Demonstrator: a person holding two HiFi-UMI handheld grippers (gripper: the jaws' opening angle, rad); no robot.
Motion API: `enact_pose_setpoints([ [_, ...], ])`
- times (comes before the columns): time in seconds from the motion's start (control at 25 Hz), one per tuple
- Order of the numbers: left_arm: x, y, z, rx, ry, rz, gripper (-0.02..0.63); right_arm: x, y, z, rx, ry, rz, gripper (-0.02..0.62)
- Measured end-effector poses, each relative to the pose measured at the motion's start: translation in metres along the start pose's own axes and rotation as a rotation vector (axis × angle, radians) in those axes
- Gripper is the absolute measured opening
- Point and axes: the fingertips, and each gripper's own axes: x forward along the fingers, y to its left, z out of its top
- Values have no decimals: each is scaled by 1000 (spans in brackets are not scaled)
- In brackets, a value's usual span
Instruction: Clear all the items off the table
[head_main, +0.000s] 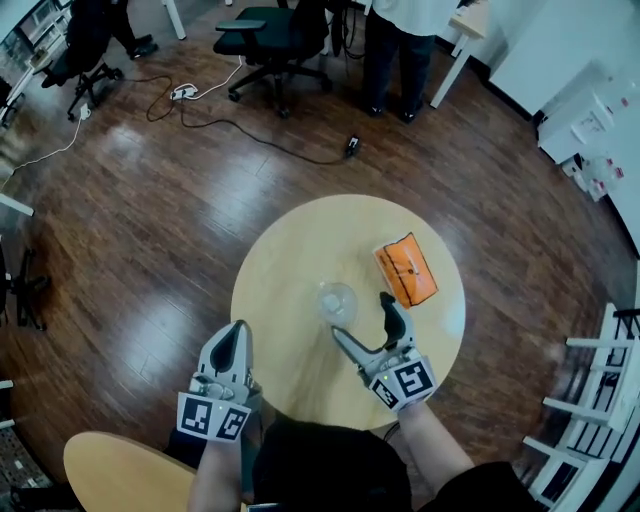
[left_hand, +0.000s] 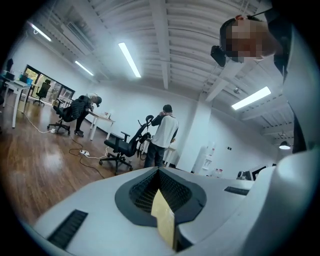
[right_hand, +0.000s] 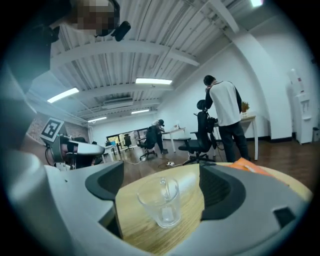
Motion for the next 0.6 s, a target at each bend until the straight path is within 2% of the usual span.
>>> enact_pose_setpoints([
  [0.16,-9,-8,32,16,-56,-14,-8,-26,-1,50,20,-95,-3,481],
  [0.24,-15,-14,49,29,-79,-24,-8,-39,1,77,2,-139,-14,422],
  [0.32,-19,-19,64,40,-99,-33,-8,-51,2,100,-20,-178,-26,389],
  [0.36,-21,-21,71,45,-109,-36,-8,-55,2,110,-27,-195,-31,343],
  [0.52,-29,-26,90,53,-142,-45,-8,-66,12,132,-39,-213,-26,340],
  [0.6,-32,-26,97,52,-153,-51,-8,-69,20,142,-81,-216,-28,339],
])
